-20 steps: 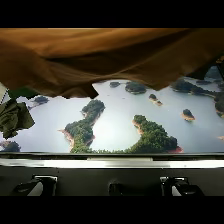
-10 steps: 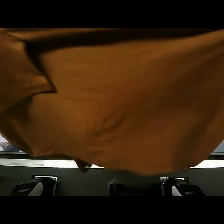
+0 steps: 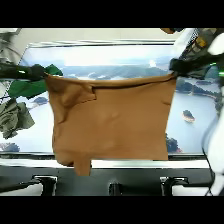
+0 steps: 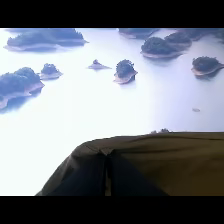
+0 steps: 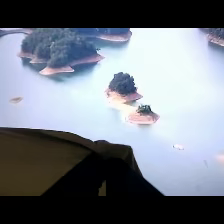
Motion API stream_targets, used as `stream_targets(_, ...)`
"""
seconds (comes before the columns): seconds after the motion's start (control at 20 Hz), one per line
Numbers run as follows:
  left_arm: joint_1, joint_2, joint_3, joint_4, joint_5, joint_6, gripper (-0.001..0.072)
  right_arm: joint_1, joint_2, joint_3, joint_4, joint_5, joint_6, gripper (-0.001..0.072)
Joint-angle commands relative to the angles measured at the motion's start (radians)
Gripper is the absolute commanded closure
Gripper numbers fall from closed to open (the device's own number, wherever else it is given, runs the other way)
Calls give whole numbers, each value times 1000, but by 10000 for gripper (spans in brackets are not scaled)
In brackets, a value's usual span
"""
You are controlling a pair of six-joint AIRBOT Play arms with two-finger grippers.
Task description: Fold the clothes and pants, and hang the long-sleeved shirts on hangers.
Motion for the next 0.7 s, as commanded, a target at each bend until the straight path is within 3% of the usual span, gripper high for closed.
stream_targets(0.0, -48, -226, 0, -9, 255, 14, 695, 1, -214, -2, -12, -189, -6, 684)
stream_targets(0.1, -54, -292, 19, -9, 332, 14, 694, 1, -263, -2, -12, -256, 19, 685)
stream_targets(0.3, -35, -308, 33, 0, 314, 16, 694, 1, -267, 0, -15, -230, 30, 684)
stream_targets(0.65, 2, -299, 58, 22, -136, 67, 693, 1, -274, 0, -31, 106, 21, 684)
